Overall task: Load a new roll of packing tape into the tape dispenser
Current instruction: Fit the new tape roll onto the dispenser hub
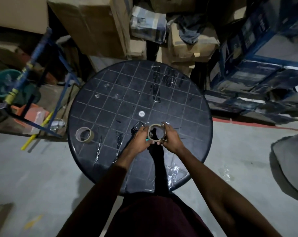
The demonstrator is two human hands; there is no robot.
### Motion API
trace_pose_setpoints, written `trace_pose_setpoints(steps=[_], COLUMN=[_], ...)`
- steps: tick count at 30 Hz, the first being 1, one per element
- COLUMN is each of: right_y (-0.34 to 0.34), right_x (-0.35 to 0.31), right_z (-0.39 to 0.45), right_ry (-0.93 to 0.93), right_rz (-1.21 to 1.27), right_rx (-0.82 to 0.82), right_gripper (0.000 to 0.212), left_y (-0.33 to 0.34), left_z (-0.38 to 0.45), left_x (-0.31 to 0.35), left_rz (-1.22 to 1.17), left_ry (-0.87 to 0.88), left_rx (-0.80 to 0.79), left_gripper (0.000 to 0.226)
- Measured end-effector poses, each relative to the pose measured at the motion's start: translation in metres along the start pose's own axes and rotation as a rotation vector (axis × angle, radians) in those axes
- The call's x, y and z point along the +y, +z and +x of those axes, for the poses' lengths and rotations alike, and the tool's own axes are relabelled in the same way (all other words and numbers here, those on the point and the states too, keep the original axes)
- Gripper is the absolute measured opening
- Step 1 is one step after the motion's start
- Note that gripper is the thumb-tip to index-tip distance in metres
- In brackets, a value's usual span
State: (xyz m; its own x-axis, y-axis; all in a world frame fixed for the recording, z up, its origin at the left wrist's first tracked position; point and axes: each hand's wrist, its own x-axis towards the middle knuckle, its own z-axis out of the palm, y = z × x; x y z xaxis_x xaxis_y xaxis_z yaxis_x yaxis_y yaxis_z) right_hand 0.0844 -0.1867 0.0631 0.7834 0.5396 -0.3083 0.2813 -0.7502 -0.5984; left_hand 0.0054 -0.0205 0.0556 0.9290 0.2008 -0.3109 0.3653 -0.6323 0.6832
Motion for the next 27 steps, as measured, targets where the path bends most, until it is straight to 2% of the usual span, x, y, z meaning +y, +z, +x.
trace_pose_setpoints(steps=[4,9,13,17,20,23,25,27], right_y=[-0.008,-0.007,0.001,0.013,0.021,0.019,0.019,0.021], right_x=[0.017,0.03,0.028,0.015,0.014,0.003,0.005,0.009], right_z=[0.013,0.02,0.02,0.019,0.029,0.03,0.03,0.029], right_ry=[-0.026,-0.059,-0.029,0.036,0.015,0.038,0.084,0.11], right_rz=[0.095,0.154,0.101,0.067,0.055,0.043,0.065,0.068], right_rx=[-0.02,-0.034,-0.002,-0.022,-0.036,-0.028,-0.014,0.007], right_gripper=[0.074,0.074,0.071,0.05,0.05,0.035,0.035,0.047], left_y=[0.005,0.013,0.019,0.024,0.027,0.026,0.025,0.025], left_z=[0.002,0.003,0.008,0.016,0.021,0.024,0.027,0.03], left_x=[0.007,0.009,0.005,-0.009,-0.019,-0.024,-0.024,-0.025], left_rz=[0.027,0.055,0.075,0.101,0.103,0.109,0.112,0.121], left_ry=[-0.048,-0.089,-0.118,-0.136,-0.139,-0.135,-0.126,-0.123], left_rx=[0.035,0.045,0.008,-0.023,-0.019,-0.038,-0.049,-0.051], left_gripper=[0.087,0.083,0.085,0.086,0.085,0.082,0.082,0.081])
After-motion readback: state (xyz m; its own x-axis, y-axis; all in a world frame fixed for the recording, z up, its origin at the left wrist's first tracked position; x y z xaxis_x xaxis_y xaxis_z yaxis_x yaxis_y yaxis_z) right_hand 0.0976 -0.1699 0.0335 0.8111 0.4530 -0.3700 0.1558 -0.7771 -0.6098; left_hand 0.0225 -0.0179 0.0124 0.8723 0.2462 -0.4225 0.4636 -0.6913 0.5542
